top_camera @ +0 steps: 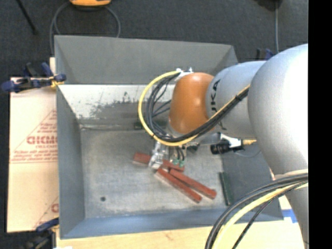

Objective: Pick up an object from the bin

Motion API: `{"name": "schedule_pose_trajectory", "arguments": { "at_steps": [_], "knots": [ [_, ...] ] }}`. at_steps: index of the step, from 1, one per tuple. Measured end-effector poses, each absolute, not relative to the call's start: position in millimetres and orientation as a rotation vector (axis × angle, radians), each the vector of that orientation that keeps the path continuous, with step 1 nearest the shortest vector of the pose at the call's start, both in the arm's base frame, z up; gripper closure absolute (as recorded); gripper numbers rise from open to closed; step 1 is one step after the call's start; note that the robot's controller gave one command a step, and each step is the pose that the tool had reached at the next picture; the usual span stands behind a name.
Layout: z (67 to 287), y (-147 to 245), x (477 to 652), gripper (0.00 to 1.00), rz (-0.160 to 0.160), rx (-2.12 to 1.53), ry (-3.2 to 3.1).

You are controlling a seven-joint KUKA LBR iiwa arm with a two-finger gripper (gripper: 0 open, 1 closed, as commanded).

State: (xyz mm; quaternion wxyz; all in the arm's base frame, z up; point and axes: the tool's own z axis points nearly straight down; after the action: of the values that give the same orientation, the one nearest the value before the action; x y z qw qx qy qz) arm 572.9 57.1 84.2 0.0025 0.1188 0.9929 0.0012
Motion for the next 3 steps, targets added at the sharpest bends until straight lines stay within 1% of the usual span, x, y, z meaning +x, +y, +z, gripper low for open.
{"name": "schedule_pose_trajectory", "arguments": {
  "at_steps": [3],
  "knots": [
    [97.2,56.7,573.1,1.00,0.002,0.371,3.116]
  ]
}}
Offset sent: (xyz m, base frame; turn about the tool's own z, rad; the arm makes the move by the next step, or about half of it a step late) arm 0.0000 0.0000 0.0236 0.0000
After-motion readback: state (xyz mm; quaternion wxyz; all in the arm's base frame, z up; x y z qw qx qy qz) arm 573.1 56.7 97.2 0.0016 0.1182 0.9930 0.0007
